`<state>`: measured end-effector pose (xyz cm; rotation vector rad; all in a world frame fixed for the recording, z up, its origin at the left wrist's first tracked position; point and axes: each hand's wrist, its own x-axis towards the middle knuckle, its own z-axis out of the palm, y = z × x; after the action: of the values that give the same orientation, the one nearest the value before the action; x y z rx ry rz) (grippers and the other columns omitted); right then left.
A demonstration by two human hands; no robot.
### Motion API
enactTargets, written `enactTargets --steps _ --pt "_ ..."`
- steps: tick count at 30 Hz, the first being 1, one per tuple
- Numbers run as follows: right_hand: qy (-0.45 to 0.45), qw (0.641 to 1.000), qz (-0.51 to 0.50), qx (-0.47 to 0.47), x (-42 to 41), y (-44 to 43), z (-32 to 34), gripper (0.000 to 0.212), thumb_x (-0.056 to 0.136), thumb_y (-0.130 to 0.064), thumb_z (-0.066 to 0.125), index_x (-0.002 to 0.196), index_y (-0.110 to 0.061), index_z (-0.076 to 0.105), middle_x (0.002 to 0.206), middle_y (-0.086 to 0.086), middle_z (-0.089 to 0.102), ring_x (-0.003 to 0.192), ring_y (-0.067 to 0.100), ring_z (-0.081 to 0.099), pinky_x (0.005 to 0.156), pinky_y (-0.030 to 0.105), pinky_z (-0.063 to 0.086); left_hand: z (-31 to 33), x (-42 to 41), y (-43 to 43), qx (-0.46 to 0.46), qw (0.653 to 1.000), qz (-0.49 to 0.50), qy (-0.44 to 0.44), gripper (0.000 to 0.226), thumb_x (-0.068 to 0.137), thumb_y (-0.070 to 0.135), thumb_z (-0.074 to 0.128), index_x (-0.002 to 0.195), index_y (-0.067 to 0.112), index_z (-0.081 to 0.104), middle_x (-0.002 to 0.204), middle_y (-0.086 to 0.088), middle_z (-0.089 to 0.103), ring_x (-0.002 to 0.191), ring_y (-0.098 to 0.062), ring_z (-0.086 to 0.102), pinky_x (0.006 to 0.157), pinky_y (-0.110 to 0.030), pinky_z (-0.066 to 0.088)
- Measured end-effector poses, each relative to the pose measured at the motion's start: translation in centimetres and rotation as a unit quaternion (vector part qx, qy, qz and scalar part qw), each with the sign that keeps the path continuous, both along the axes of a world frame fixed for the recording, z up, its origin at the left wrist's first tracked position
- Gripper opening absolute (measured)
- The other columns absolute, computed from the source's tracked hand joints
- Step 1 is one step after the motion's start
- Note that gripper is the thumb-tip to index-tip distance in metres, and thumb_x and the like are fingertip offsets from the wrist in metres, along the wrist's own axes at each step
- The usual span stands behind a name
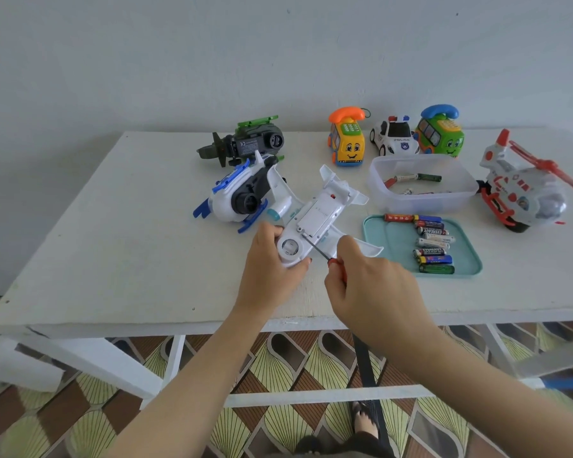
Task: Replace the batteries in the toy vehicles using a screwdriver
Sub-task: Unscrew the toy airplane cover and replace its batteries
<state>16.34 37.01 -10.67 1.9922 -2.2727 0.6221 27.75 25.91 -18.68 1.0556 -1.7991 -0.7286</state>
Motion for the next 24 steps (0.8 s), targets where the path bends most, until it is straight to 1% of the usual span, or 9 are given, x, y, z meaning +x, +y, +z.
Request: enactTargets --steps 3,5,8,10,13,15,17,21,24 --pt "0.000 1.000 0.001 0.009 0.3 0.2 0.3 0.020 0.093 -0.021 0.049 0.082 -0.019 0.032 0.044 -0.009 0.029 0.035 0.010 0.025 0.040 0.022 0.012 0.8 -0.3 0.3 -0.032 0.999 0.042 0.011 0.050 0.067 0.011 0.085 0.097 0.014 0.046 0.097 0.003 0.056 0.088 -0.012 0.054 0.070 -0.016 0.049" --pt "-0.016 1.000 0.000 -0.015 0.2 0.2 0.7 0.020 0.094 -0.022 0.048 0.083 -0.018 0.032 0.043 -0.005 0.033 0.034 0.017 0.031 0.039 0.023 0.013 1.9 -0.7 0.0 -0.089 0.993 0.076 0.010 0.049 0.065 0.008 0.085 0.100 0.006 0.051 0.099 -0.005 0.057 0.090 -0.014 0.054 0.075 -0.018 0.049" --pt "-0.057 0.997 0.009 -0.052 0.0 0.1 1.2 0.016 0.097 -0.026 0.045 0.087 -0.017 0.037 0.046 -0.001 0.045 0.039 0.026 0.044 0.037 0.030 0.026 3.6 -1.1 -1.1 -0.209 0.973 0.094 -0.010 0.046 0.064 0.000 0.082 0.100 -0.002 0.053 0.098 -0.017 0.057 0.093 -0.015 0.049 0.086 -0.004 0.038" --pt "-0.126 0.991 0.010 -0.051 -0.2 -0.2 1.4 0.017 0.098 -0.031 0.044 0.092 -0.015 0.042 0.051 -0.004 0.047 0.046 0.022 0.048 0.043 0.034 0.033 4.6 -1.1 -2.1 -0.245 0.964 0.098 -0.017 0.042 0.066 -0.004 0.080 0.098 -0.002 0.053 0.096 -0.018 0.056 0.094 -0.016 0.047 0.087 -0.005 0.035" --pt "-0.193 0.980 0.003 -0.038 -0.7 -1.2 0.7 0.021 0.096 -0.037 0.048 0.092 -0.016 0.050 0.058 -0.004 0.052 0.052 0.015 0.048 0.049 0.032 0.037 5.0 -1.0 -3.0 -0.258 0.961 0.094 -0.032 0.040 0.068 -0.008 0.077 0.099 0.000 0.053 0.097 -0.017 0.055 0.095 -0.019 0.046 0.087 -0.017 0.037" --pt "-0.210 0.977 0.002 -0.025 -0.8 -1.9 -0.4 0.029 0.097 -0.034 0.047 0.079 -0.012 0.053 0.056 -0.004 0.047 0.049 0.013 0.042 0.045 0.026 0.030 4.6 -1.0 -3.3 -0.261 0.960 0.083 -0.053 0.041 0.069 -0.007 0.078 0.100 0.002 0.052 0.100 -0.018 0.056 0.098 -0.020 0.045 0.089 -0.019 0.034" --pt "-0.240 0.971 -0.001 -0.012 -0.7 -2.5 -1.4 0.034 0.098 -0.030 0.046 0.072 -0.009 0.051 0.053 -0.005 0.042 0.046 0.010 0.035 0.044 0.023 0.024 4.2 -1.1 -3.4 -0.261 0.959 0.087 -0.068 0.040 0.070 -0.004 0.080 0.100 -0.001 0.054 0.102 -0.020 0.057 0.100 -0.020 0.044 0.092 -0.019 0.033" --pt "-0.311 0.950 -0.006 -0.009 0.3 -3.2 -2.3 0.037 0.101 -0.027 0.040 0.079 -0.002 0.057 0.054 -0.001 0.043 0.045 0.011 0.033 0.046 0.024 0.026 3.8 -1.7 -3.6 -0.279 0.953 0.090 -0.071 0.051 0.067 -0.006 0.080 0.104 0.006 0.048 0.100 -0.022 0.058 0.099 -0.022 0.044 0.096 -0.021 0.030" --pt "-0.336 0.942 -0.016 -0.011 0.7 -3.6 -2.7 0.038 0.102 -0.028 0.037 0.084 -0.002 0.058 0.054 -0.001 0.044 0.045 0.010 0.034 0.044 0.022 0.027 3.6 -2.3 -3.8 -0.281 0.953 0.100 -0.064 0.057 0.064 -0.010 0.078 0.105 0.010 0.043 0.100 -0.022 0.057 0.098 -0.022 0.044 0.093 -0.025 0.034"
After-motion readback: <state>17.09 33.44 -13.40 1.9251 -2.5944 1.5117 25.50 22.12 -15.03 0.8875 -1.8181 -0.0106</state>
